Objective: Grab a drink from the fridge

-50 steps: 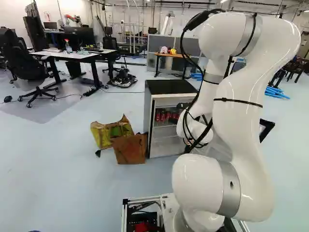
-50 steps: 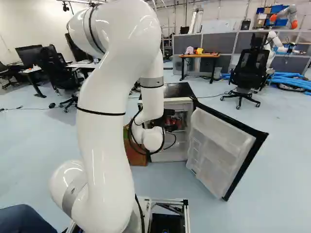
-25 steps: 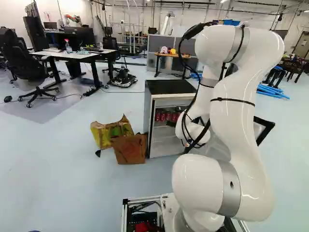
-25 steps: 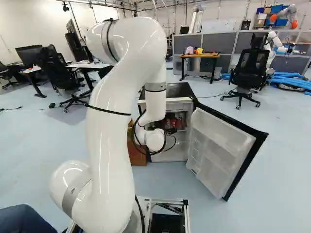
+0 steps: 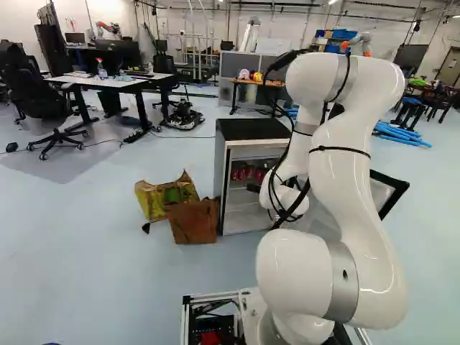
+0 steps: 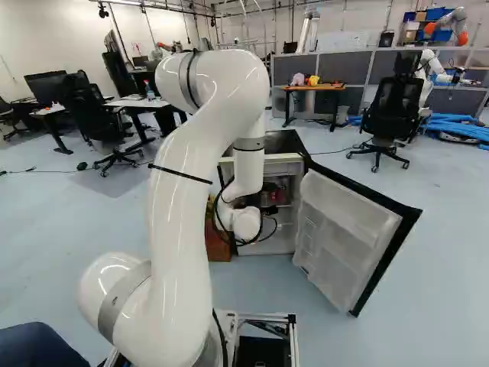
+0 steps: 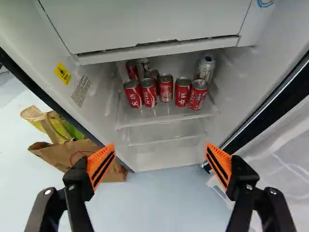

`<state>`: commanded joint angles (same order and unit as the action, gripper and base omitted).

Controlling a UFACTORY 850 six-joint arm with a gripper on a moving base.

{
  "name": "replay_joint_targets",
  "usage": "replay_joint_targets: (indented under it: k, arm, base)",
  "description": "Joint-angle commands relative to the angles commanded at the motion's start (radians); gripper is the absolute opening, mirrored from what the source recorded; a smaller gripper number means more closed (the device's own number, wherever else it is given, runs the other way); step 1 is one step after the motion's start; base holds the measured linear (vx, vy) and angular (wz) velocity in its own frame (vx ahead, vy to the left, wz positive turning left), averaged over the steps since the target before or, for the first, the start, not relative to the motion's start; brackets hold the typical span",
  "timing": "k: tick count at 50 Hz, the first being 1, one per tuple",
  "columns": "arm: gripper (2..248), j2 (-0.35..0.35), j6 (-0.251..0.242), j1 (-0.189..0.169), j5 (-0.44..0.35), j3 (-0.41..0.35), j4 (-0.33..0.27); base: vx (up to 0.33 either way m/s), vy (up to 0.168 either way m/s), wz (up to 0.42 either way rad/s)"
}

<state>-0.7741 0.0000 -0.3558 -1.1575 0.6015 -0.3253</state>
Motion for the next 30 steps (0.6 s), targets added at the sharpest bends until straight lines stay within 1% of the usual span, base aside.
replay_joint_targets:
  k: [15,30]
  arm:
    - [247,-0.059,0.000,0.002,-0.025,0.038,0.000]
    - [247,-0.112,0.000,0.002,-0.075,0.069,0.000]
  base:
    - [0.000,0.000,0.000]
    - [0.000,0.000,0.000]
